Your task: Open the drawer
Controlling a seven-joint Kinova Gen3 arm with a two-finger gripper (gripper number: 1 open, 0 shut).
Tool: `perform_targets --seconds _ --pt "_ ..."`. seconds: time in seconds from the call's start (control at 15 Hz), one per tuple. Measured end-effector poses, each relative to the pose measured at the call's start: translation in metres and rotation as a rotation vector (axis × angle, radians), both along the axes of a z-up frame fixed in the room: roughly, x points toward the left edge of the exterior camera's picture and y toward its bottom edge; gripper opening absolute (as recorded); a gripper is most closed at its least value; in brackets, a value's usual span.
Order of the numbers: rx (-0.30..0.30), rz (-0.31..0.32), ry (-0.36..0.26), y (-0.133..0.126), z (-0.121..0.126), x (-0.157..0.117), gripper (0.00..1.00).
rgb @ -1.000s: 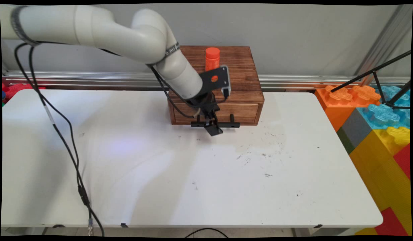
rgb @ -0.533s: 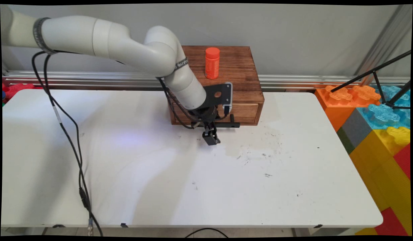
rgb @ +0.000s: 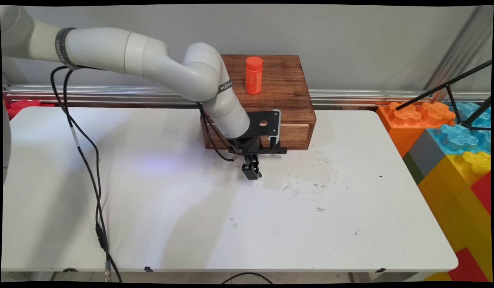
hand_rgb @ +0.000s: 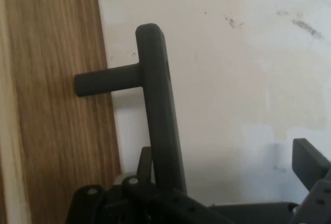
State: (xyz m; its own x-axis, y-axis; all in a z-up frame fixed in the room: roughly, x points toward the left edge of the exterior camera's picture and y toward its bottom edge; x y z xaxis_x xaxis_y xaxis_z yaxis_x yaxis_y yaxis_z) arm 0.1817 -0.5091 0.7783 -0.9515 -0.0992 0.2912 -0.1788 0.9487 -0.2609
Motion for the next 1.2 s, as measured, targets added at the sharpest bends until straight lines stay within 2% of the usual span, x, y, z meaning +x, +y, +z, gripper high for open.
perform_targets --seconds 0.53,1.2 --pt "0.044 0.062 0.017 -0.001 -0.003 -0.012 1.0" --pt "0.137 0.105 0.025 0.007 0.002 -0.023 1.0"
